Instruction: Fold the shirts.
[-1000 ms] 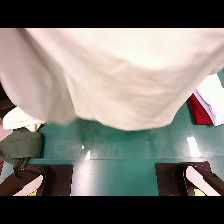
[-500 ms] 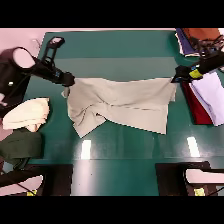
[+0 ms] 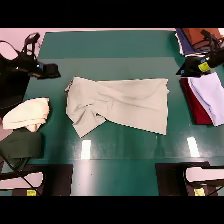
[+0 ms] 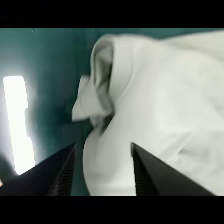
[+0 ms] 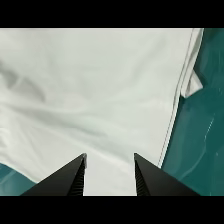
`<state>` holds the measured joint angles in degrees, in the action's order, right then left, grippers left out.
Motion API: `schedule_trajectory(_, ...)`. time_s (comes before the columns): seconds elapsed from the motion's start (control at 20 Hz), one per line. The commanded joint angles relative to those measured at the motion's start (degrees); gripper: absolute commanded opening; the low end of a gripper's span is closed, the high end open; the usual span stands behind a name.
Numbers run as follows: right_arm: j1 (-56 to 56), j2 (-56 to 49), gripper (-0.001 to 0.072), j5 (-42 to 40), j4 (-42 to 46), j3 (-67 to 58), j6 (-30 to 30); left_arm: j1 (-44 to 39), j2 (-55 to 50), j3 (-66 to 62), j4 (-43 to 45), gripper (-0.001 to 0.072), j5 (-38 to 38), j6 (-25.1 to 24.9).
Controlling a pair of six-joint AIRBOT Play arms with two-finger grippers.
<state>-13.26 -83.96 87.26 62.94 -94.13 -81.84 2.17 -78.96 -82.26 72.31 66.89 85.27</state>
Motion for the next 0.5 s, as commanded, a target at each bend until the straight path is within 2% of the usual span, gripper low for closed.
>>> schedule_trajectory(0.0,-1.6,6.1,0.0358,-0.5,-0.4,8.3,1.7,2.9,3.3,10.1,-3.0,0.0415,1.1,0.5)
schedule_trajectory(0.2,-1.5,12.4,0.0358,-4.6,-5.1,18.1,3.7,2.9,7.8,27.7,-4.8,0.0415,-6.8,3.3)
schedule_trajectory(0.35,-1.5,14.7,0.0357,-6.4,-9.5,22.4,4.6,2.9,7.8,33.9,-9.9,0.0415,-9.8,3.1)
schedule_trajectory(0.45,-1.5,14.9,0.0357,-6.0,-9.5,22.9,4.6,2.8,7.8,35.9,-13.5,0.0415,-11.5,1.2)
